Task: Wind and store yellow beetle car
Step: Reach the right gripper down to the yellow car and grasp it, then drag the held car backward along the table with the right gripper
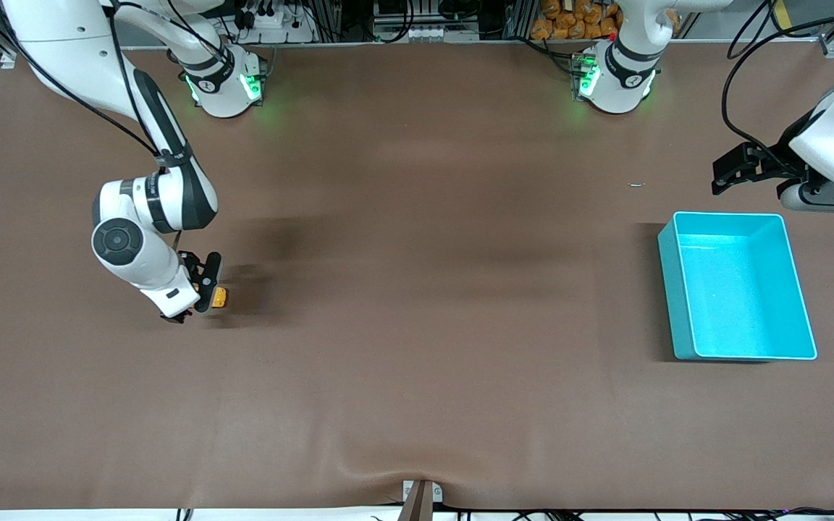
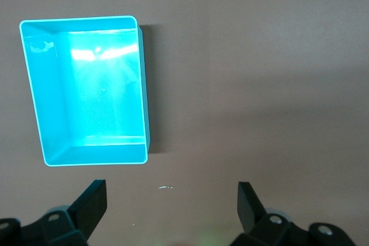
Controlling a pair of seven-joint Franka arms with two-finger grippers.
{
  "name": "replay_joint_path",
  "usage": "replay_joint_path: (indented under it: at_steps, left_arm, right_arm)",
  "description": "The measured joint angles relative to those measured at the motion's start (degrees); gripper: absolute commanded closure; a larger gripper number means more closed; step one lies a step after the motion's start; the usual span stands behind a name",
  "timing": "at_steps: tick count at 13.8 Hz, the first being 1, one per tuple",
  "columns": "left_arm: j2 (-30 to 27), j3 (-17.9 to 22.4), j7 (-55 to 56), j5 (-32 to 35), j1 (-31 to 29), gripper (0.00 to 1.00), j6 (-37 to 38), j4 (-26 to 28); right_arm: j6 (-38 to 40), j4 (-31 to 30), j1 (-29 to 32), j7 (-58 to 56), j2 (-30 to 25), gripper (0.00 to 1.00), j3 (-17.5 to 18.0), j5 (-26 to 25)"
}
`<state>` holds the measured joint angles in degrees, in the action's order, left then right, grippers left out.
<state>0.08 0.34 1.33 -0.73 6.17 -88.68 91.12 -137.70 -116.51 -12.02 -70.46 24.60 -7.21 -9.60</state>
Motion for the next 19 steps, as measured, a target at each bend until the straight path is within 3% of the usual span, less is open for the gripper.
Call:
replay_joint_path:
  at_steps: [5,11,14,19]
  left_arm:
    - [0.0,0.0,0.0,0.0,0.0,0.0,-0.1,0.0]
    - [0.0,0.0,0.0,0.0,0.0,0.0,-0.2,0.0]
    - [0.0,0.0,0.0,0.0,0.0,0.0,-0.2,0.0]
    - [0.0,0.0,0.0,0.0,0.0,0.0,-0.3,0.0]
  right_arm:
    - [-0.1,0.0,0.0,-0.1,1.7,0.23,0.0,0.0]
    - [-2.3,0.0,0.9,-2.0,3.8,0.48,0.2,0.3]
    - [-2.5,0.0,0.9,-2.1,4.4,0.7,0.5,0.6]
    - [-2.6,0.1,1.1,-2.4,4.4,0.76,0.5,0.6]
